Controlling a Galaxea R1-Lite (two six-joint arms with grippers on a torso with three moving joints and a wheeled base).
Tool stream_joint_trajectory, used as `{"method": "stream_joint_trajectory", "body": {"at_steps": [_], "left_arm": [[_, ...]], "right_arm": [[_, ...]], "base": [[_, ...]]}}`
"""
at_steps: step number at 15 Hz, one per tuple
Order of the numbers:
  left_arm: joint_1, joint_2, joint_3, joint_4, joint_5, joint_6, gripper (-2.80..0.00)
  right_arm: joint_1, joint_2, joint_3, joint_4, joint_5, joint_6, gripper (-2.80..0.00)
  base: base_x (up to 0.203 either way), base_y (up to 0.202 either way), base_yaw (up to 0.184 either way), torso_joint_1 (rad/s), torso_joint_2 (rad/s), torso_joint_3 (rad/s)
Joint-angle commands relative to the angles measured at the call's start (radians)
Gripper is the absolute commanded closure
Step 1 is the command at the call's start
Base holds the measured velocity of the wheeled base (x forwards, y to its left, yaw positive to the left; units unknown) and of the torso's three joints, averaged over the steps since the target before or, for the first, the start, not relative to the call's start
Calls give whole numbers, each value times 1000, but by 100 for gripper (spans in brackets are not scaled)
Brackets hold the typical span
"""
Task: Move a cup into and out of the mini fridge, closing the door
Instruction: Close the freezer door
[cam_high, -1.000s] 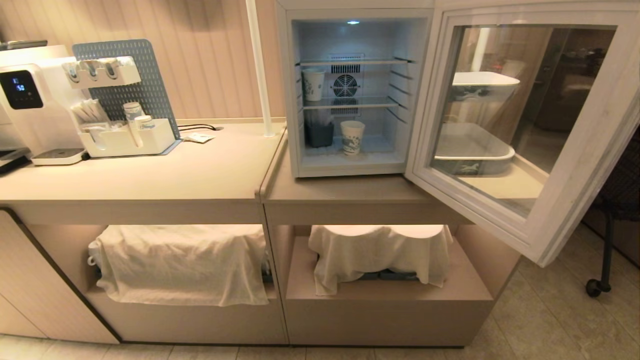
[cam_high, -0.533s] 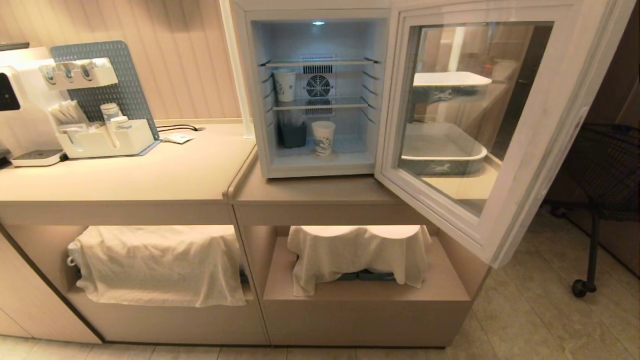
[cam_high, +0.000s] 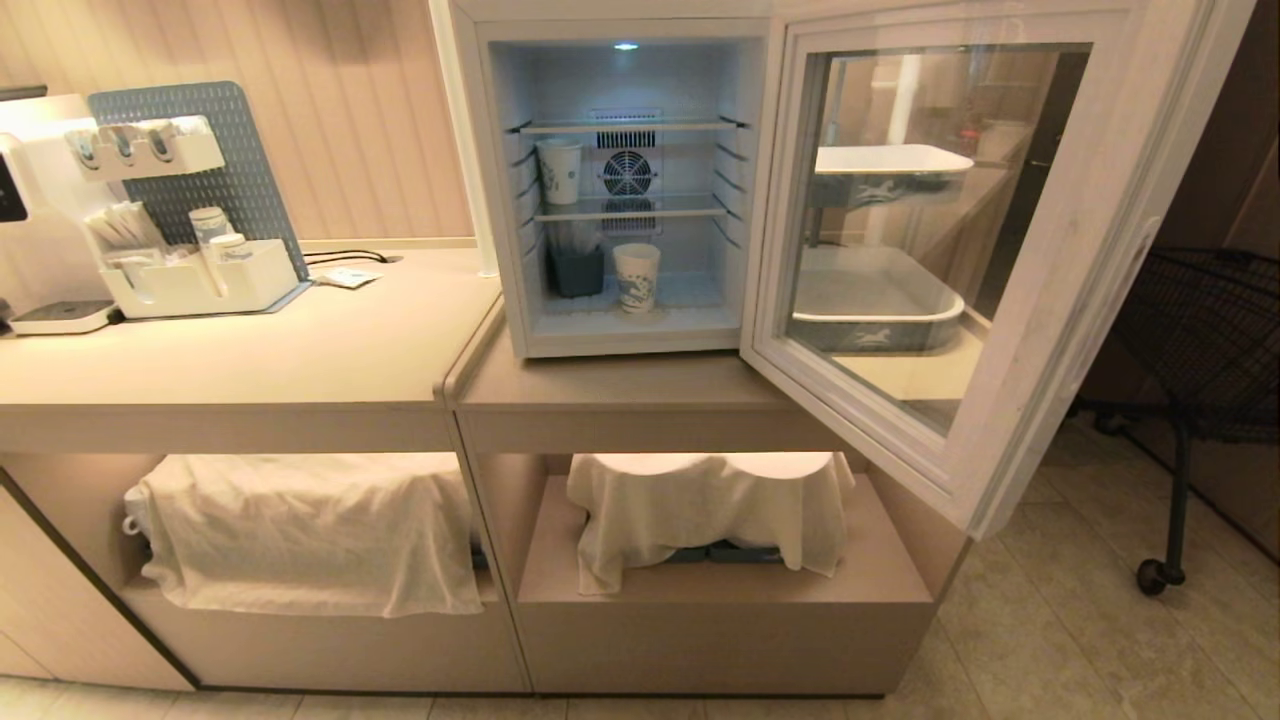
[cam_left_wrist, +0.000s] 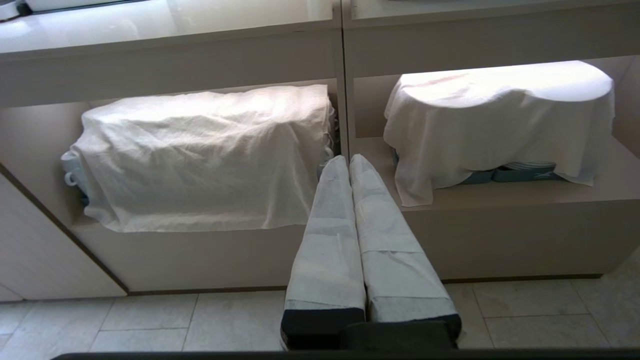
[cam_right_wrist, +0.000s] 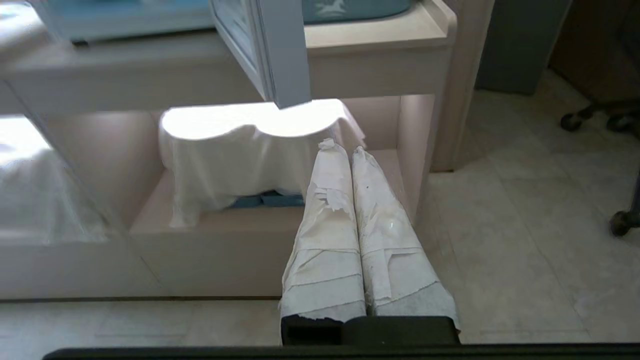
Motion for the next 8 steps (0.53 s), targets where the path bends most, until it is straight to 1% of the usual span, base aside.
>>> {"method": "stream_joint_trajectory", "body": {"at_steps": [1,4,5,6,7,8], "left_arm": [[0,0,0,0,-1,1,0],[0,0,0,0,-1,1,0],[0,0,0,0,-1,1,0],[0,0,0,0,-1,1,0],[0,0,0,0,-1,1,0],[0,0,0,0,-1,1,0]], "right_arm": [[1,82,-161,108,12,53,0],[5,370,-443,263,76,171,0],[6,492,-546,302,90,228,0],[7,620,-630,335,97,281,0],[7,743,-696,357,96,317,0],[4,860,-753,367,79,343,0]], "base": [[0,0,0,0,0,0],[0,0,0,0,0,0],[0,0,0,0,0,0],[0,0,0,0,0,0],[0,0,0,0,0,0],[0,0,0,0,0,0]]}}
